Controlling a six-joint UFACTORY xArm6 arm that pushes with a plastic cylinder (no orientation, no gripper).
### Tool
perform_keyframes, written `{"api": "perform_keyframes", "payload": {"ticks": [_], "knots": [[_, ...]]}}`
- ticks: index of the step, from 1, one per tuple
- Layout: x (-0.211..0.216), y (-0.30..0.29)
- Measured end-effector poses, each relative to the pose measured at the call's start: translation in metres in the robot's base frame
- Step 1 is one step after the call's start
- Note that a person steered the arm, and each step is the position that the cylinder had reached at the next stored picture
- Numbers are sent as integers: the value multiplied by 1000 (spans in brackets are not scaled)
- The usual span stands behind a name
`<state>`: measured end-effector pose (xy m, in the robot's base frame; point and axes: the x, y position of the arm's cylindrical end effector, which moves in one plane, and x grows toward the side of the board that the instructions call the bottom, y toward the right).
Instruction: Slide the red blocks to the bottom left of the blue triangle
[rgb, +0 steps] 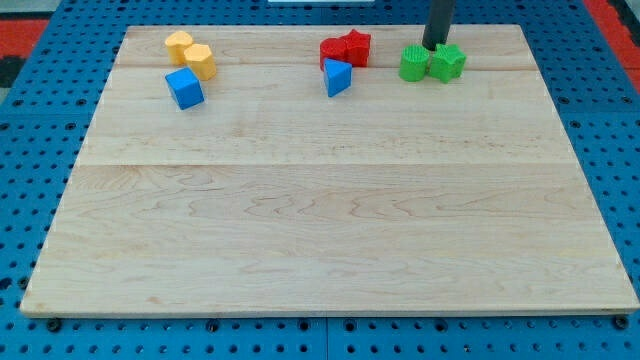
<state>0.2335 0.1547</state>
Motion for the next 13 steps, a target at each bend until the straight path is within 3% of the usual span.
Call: {"api": "perform_keyframes", "payload": {"ticks": [3,6,11,13], "knots": [[-20,-4],[-6,-112],[-5,-108],[26,-119]]}}
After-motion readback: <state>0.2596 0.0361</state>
